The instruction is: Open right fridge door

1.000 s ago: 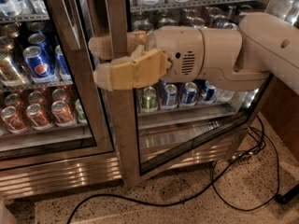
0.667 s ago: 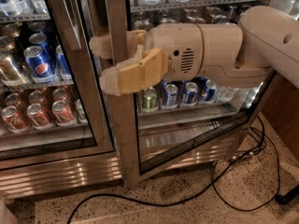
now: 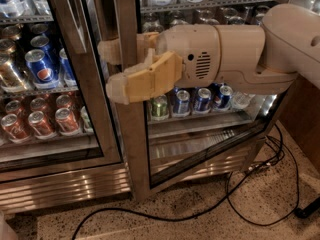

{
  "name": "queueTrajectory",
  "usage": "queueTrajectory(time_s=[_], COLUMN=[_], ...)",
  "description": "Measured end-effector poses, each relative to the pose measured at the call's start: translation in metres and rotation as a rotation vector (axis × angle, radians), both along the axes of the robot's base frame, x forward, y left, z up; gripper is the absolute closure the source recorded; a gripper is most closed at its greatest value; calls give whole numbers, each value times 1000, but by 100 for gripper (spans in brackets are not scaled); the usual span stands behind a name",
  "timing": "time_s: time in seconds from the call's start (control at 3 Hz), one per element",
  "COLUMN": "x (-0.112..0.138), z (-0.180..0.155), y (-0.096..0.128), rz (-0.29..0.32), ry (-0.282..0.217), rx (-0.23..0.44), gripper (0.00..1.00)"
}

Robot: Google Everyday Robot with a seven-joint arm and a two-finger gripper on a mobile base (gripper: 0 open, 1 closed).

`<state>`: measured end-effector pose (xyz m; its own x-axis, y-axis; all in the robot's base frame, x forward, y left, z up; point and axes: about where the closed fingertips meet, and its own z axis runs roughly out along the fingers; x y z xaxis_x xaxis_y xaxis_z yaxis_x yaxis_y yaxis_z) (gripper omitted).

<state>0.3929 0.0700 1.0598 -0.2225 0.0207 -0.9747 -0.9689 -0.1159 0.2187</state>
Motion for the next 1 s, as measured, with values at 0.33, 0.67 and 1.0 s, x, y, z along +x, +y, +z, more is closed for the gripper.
queueTrajectory(time_s=[0.33, 0.67, 1.0], x=[-4, -4, -5], z=[2, 2, 2], y=[1, 1, -1], rz=[-14, -14, -20], ry=[4, 4, 5], rx=[-17, -17, -35], gripper=[0, 0, 0])
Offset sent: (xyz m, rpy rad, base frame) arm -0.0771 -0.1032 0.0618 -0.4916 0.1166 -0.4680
